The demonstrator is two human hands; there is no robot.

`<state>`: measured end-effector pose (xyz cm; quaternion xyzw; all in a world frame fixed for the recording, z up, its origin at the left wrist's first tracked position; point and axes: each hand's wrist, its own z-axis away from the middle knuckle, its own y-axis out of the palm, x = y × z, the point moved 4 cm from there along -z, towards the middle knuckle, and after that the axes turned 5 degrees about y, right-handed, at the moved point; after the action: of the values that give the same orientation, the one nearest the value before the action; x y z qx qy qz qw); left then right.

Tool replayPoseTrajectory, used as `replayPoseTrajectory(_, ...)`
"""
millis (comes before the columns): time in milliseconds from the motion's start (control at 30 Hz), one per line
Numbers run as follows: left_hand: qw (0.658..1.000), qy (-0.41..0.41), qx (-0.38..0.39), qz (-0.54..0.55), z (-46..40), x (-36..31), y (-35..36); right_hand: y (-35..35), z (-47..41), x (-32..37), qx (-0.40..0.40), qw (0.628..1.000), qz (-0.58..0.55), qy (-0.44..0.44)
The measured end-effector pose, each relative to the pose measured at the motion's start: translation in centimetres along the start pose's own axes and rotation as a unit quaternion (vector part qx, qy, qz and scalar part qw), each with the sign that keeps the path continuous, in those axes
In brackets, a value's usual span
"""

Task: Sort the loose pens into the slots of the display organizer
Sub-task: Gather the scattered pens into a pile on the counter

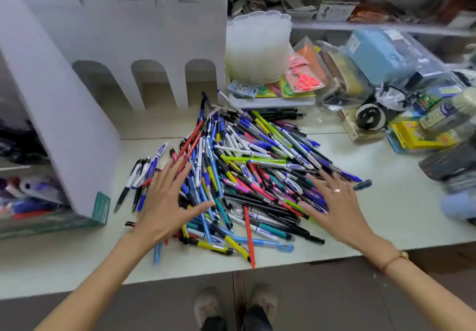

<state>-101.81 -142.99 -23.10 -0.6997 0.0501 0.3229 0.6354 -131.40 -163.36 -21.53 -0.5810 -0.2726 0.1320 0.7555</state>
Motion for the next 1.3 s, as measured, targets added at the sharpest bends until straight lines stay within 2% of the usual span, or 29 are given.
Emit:
replayPoseTrajectory(100,0.995,0.048,0.045,-0.08,3.0,0.1,0.7,1.9,4.4,2.2,0.021,0.999,0.032,-0.019)
replayPoseTrajectory(233,0.981,0.097,0.077,-0.146,5.1,0.8,1.8,5.7,7.5,9.3,0.063,0.991,0.056,-0.108)
replayPoseTrajectory(333,0.981,0.084,0.08,-0.157,5.5,0.9,2.8,8.2,6.7,11.7,0.013,0.985,0.076,-0.156)
replayPoseTrajectory(400,0.983,0.077,0.07,-0.152,4.8,0.3,3.7,8.9,5.5,10.8,-0.035,0.981,0.114,-0.155)
replayPoseTrajectory(533,0.984,0.062,0.047,-0.162,1.3,-2.1,5.5,7.9,3.4,7.5,-0.083,0.977,0.137,-0.138)
replayPoseTrajectory(700,0.978,0.041,0.068,-0.191,-3.0,-4.1,7.0,7.0,0.3,5.0,-0.032,0.986,0.141,-0.081)
replayPoseTrajectory(967,0.978,0.015,0.081,-0.194,-6.5,-4.5,6.5,5.8,-3.7,5.3,0.002,0.986,0.15,-0.067)
replayPoseTrajectory(1167,0.981,0.05,0.076,-0.172,-4.2,-3.6,4.2,4.6,-3.1,5.2,0.038,0.987,0.129,-0.083)
replayPoseTrajectory(1300,0.994,0.054,0.062,-0.079,0.5,-1.8,1.4,4.4,-0.6,4.3,0.025,0.985,0.13,-0.112)
